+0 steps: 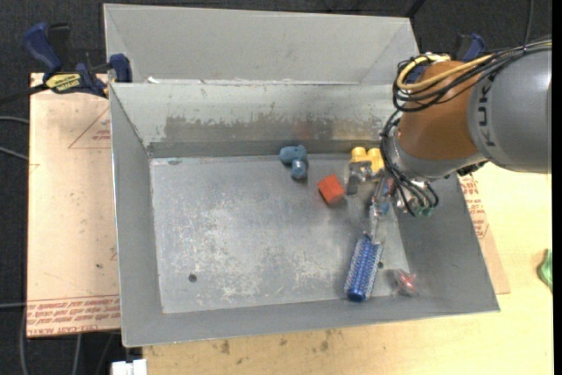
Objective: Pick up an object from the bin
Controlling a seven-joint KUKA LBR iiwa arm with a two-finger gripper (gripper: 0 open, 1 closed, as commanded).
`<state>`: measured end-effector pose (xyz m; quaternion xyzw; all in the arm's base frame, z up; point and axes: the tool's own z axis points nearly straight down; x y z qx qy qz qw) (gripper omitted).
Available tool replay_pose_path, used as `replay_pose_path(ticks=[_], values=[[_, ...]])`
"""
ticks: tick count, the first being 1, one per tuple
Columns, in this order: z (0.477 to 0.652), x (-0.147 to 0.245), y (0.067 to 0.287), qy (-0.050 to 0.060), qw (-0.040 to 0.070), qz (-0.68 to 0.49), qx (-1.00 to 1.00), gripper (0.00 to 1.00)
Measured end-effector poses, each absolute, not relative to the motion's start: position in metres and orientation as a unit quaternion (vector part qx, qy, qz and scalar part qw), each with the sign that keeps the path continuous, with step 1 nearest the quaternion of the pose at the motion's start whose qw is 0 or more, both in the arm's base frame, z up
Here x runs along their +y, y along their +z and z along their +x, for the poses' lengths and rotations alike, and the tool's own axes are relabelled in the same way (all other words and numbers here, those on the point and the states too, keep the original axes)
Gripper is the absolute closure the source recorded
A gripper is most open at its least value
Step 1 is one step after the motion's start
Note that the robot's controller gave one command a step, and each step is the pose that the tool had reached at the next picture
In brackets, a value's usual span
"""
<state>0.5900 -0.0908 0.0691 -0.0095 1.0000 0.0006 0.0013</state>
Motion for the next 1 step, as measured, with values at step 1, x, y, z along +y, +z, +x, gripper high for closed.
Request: replay_pose_path(ticks=[1], values=[[0.6118,-0.0021,0.1333,0.003,0.005,0.006,1.000,0.00]])
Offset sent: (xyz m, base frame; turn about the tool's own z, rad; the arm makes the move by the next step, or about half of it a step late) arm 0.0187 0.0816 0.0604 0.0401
